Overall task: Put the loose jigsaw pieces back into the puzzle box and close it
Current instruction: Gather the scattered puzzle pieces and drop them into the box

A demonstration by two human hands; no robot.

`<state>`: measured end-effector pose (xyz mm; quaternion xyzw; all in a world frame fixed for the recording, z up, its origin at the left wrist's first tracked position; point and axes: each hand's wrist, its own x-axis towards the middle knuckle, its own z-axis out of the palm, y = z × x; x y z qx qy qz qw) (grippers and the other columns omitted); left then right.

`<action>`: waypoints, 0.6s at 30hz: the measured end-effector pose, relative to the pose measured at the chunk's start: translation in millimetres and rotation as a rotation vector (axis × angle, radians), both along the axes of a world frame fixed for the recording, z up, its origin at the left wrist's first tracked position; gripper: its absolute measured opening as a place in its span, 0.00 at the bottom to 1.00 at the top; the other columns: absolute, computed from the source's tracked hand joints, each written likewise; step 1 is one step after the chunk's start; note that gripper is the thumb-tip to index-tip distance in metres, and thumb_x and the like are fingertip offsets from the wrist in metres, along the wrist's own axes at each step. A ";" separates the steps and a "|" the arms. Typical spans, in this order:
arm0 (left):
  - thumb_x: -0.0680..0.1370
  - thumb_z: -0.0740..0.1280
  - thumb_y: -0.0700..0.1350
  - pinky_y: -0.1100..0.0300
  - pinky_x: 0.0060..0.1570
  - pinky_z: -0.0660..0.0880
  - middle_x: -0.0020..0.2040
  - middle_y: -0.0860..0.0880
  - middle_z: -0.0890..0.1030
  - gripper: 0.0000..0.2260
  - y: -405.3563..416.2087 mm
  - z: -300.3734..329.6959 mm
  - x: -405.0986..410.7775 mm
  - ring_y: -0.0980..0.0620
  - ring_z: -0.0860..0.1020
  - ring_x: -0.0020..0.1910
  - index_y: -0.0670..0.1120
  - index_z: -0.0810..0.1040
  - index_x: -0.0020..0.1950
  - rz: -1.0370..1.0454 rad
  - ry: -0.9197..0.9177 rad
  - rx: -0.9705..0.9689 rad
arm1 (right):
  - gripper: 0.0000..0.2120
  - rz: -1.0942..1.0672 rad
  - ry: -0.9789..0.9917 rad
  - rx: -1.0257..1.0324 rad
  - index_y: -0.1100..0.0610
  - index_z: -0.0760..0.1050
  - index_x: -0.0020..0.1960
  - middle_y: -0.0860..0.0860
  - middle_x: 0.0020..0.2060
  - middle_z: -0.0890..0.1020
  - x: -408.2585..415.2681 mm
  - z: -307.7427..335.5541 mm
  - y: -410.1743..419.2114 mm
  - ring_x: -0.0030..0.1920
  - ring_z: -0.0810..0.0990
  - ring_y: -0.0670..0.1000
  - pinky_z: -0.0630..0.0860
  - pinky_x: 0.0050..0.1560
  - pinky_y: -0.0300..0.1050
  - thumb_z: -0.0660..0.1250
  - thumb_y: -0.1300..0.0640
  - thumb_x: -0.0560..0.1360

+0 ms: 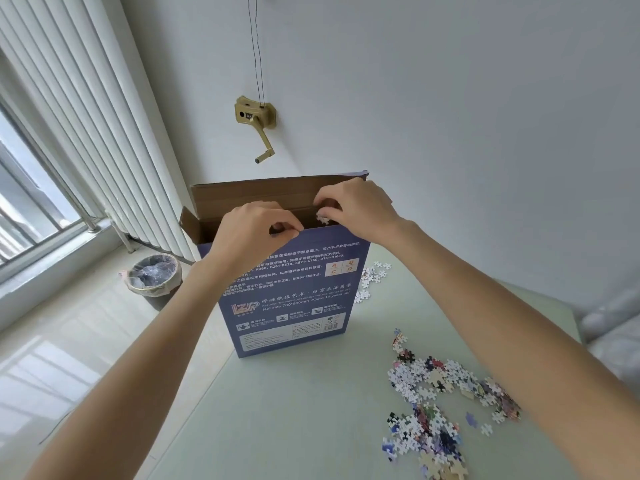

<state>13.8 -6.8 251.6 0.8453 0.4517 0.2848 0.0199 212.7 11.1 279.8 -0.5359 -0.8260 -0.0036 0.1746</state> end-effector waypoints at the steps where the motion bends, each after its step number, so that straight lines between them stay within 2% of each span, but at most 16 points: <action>1: 0.75 0.69 0.46 0.62 0.35 0.74 0.41 0.54 0.81 0.04 -0.2 -1.0 0.4 0.56 0.77 0.39 0.53 0.83 0.47 0.002 0.006 0.023 | 0.09 -0.010 -0.003 0.016 0.50 0.79 0.54 0.48 0.48 0.83 0.2 -2.4 -1.5 0.49 0.79 0.50 0.67 0.43 0.41 0.64 0.52 0.77; 3: 0.75 0.69 0.46 0.62 0.34 0.73 0.42 0.54 0.81 0.05 -1.1 -3.9 1.3 0.54 0.77 0.40 0.53 0.83 0.49 0.011 0.025 0.070 | 0.09 -0.006 0.025 0.030 0.51 0.79 0.54 0.48 0.48 0.83 0.7 -7.8 -4.6 0.50 0.80 0.49 0.67 0.44 0.40 0.64 0.52 0.77; 7: 0.76 0.67 0.47 0.63 0.34 0.70 0.43 0.53 0.82 0.06 -8.9 -9.3 7.9 0.52 0.77 0.42 0.51 0.82 0.50 0.065 0.037 0.262 | 0.09 0.037 0.205 0.091 0.54 0.80 0.53 0.48 0.46 0.84 7.2 -18.3 -19.2 0.46 0.81 0.48 0.76 0.44 0.42 0.64 0.53 0.77; 9: 0.76 0.65 0.46 0.64 0.36 0.70 0.43 0.52 0.82 0.07 -16.5 -10.6 17.7 0.52 0.78 0.43 0.49 0.82 0.50 0.030 -0.015 0.385 | 0.09 0.069 0.293 0.178 0.55 0.79 0.53 0.49 0.46 0.84 15.4 -27.0 -36.9 0.45 0.81 0.47 0.77 0.43 0.37 0.64 0.54 0.77; 11: 0.77 0.64 0.45 0.65 0.38 0.71 0.42 0.52 0.83 0.08 -24.0 -17.2 34.5 0.53 0.78 0.42 0.48 0.82 0.50 -0.074 -0.081 0.443 | 0.13 0.051 0.334 0.265 0.57 0.79 0.53 0.50 0.47 0.84 29.7 -43.5 -59.7 0.45 0.81 0.48 0.74 0.42 0.32 0.62 0.51 0.77; 13: 0.77 0.64 0.44 0.65 0.35 0.73 0.41 0.52 0.83 0.08 -30.7 -32.1 54.7 0.53 0.79 0.41 0.47 0.83 0.50 -0.192 -0.124 0.435 | 0.15 -0.016 0.347 0.313 0.58 0.80 0.52 0.51 0.46 0.84 48.1 -68.9 -83.7 0.44 0.82 0.50 0.73 0.42 0.33 0.60 0.49 0.77; 15: 0.77 0.64 0.43 0.63 0.32 0.75 0.40 0.52 0.83 0.08 -37.5 -54.7 75.0 0.53 0.79 0.38 0.47 0.83 0.49 -0.293 -0.149 0.376 | 0.12 -0.088 0.335 0.300 0.57 0.80 0.51 0.50 0.44 0.84 68.7 -100.5 -105.8 0.42 0.82 0.49 0.76 0.41 0.36 0.61 0.53 0.77; 18: 0.76 0.63 0.43 0.65 0.35 0.74 0.41 0.52 0.82 0.08 -48.8 -101.4 112.1 0.55 0.78 0.38 0.47 0.82 0.50 -0.372 -0.145 0.165 | 0.08 -0.216 0.314 0.150 0.56 0.80 0.50 0.48 0.42 0.84 109.3 -154.4 -136.6 0.41 0.82 0.47 0.79 0.39 0.39 0.63 0.58 0.75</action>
